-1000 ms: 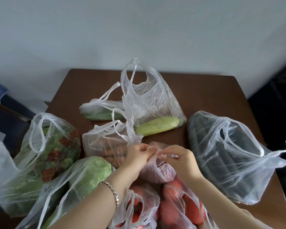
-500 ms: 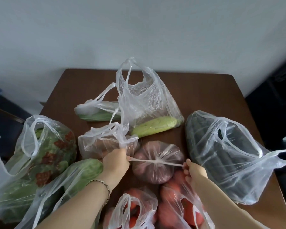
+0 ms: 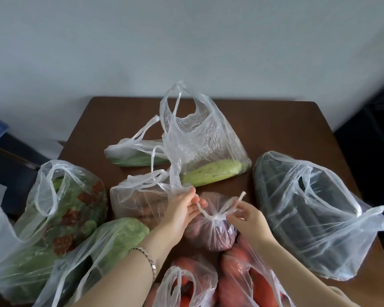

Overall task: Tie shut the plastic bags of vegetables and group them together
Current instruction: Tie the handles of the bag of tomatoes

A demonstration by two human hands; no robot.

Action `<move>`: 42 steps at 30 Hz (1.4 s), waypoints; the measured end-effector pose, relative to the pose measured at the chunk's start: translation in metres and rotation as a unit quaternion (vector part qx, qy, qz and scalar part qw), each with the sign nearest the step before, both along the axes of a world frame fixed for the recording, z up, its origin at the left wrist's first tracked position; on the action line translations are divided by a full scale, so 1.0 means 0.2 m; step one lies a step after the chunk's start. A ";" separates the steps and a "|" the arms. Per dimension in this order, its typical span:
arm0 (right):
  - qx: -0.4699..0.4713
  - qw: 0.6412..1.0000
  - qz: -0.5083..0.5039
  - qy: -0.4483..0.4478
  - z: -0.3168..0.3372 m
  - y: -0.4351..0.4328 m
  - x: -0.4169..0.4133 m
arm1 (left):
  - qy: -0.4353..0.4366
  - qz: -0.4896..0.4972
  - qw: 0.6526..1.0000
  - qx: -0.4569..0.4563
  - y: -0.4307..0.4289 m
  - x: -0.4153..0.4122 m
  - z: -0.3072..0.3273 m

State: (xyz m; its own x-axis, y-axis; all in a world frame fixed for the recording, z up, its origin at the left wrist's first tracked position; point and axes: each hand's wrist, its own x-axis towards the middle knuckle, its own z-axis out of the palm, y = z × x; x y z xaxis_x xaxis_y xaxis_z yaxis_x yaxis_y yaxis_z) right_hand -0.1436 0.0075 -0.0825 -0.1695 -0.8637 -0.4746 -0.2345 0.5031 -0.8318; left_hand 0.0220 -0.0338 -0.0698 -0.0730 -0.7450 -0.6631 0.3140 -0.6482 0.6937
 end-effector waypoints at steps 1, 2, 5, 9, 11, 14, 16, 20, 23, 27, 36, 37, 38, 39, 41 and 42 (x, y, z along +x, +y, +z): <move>0.003 0.999 0.022 0.038 -0.02 0.01 -0.01 | -0.003 0.000 1.000 -0.002 0.01 0.00 0.00; 0.004 0.998 0.039 0.059 -0.04 0.03 -0.02 | -0.002 0.000 1.000 -0.005 0.01 0.00 0.01; -0.045 0.995 0.066 0.061 -0.09 0.06 0.00 | -0.013 0.005 1.000 -0.022 0.03 0.00 0.01; -0.116 0.986 0.093 0.082 -0.13 0.04 0.04 | -0.047 0.016 0.998 -0.030 0.03 -0.02 0.01; -0.126 0.985 0.096 0.064 -0.11 0.01 0.07 | -0.044 0.035 0.998 -0.034 0.02 -0.04 0.02; -0.107 0.989 0.093 0.031 -0.08 -0.02 0.10 | -0.063 0.038 0.996 -0.048 0.02 -0.07 0.02; -0.086 0.995 0.059 0.000 -0.09 -0.03 0.11 | -0.104 0.025 0.994 -0.033 0.02 -0.06 -0.01; -0.016 1.000 0.024 -0.007 -0.10 -0.07 0.10 | -0.117 0.002 0.993 0.025 0.03 -0.01 -0.07; 0.008 0.999 0.013 0.049 -0.09 -0.12 0.12 | -0.177 -0.056 0.980 -0.070 0.01 -0.03 -0.03; -0.056 0.975 0.164 0.138 -0.03 -0.13 0.18 | -0.215 -0.142 0.940 -0.224 -0.01 -0.07 0.08; -0.068 0.971 0.197 0.115 -0.06 -0.06 0.16 | -0.255 -0.223 0.913 -0.229 -0.07 -0.14 0.09; -0.067 0.979 0.173 0.084 -0.06 -0.06 0.16 | -0.293 -0.265 0.885 -0.245 -0.06 -0.13 0.07; -0.062 0.987 0.141 0.044 -0.06 -0.06 0.16 | -0.339 -0.308 0.849 -0.262 -0.04 -0.11 0.05; -0.047 0.993 0.105 0.004 -0.06 -0.06 0.15 | -0.379 -0.343 0.813 -0.278 -0.03 -0.09 0.03; -0.008 0.997 0.054 -0.054 -0.07 -0.06 0.13 | -0.410 -0.359 0.778 -0.314 0.00 -0.05 -0.01; 0.004 0.997 0.045 -0.064 -0.08 -0.06 0.12 | -0.410 -0.347 0.777 -0.329 0.01 -0.04 -0.01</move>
State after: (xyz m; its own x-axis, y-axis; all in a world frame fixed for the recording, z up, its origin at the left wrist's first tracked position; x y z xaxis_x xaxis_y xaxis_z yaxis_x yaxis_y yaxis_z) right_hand -0.1193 -0.0042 -0.0978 -0.0297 -0.8690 -0.4940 -0.1718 0.4913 -0.8539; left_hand 0.0131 -0.0318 -0.0719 -0.3634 -0.9118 -0.1911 -0.6746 0.1161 0.7290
